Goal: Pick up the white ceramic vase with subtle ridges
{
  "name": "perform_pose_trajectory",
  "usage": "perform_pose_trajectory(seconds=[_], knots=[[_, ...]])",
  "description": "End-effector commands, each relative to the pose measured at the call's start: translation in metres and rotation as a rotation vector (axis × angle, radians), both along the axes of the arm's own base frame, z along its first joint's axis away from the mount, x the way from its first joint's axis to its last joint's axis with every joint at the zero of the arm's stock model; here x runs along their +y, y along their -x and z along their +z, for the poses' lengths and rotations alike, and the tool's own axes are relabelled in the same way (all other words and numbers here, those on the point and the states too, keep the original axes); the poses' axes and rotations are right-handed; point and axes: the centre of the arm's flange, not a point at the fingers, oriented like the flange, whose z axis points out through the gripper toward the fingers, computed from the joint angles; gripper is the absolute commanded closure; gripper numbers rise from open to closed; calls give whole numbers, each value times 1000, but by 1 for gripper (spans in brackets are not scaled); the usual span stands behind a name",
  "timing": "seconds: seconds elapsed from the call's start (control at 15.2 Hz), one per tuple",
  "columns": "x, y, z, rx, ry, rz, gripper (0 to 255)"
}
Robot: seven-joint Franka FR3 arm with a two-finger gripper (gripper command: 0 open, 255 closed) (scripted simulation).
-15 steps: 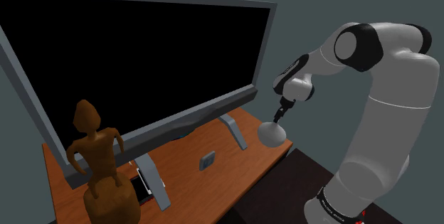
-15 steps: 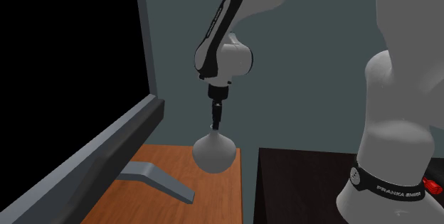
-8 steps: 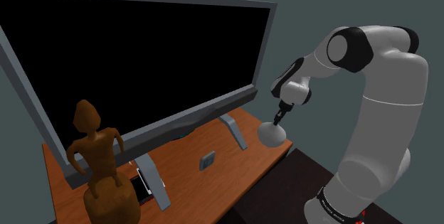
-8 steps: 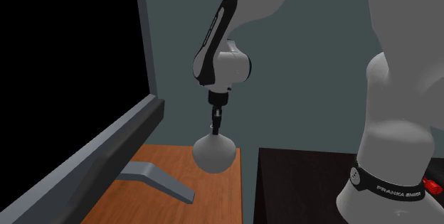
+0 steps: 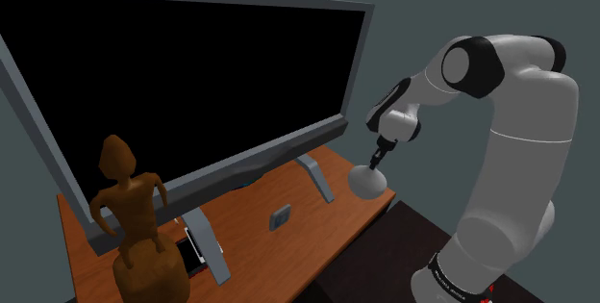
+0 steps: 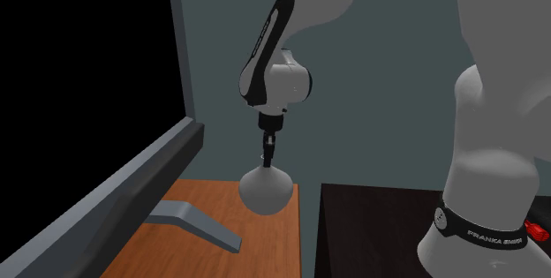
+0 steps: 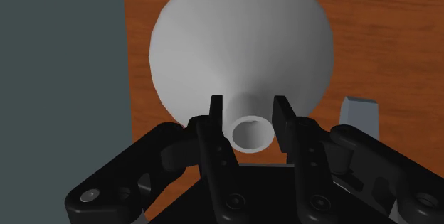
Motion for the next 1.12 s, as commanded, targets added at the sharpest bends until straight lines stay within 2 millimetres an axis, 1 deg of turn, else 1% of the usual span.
perform_pose_trajectory(seconds=[0.0,0.92,1.06], knots=[[1,0,5,1,-1,0,255],[1,0,79,1,-1,0,255],[1,0,80,1,-1,0,255]])
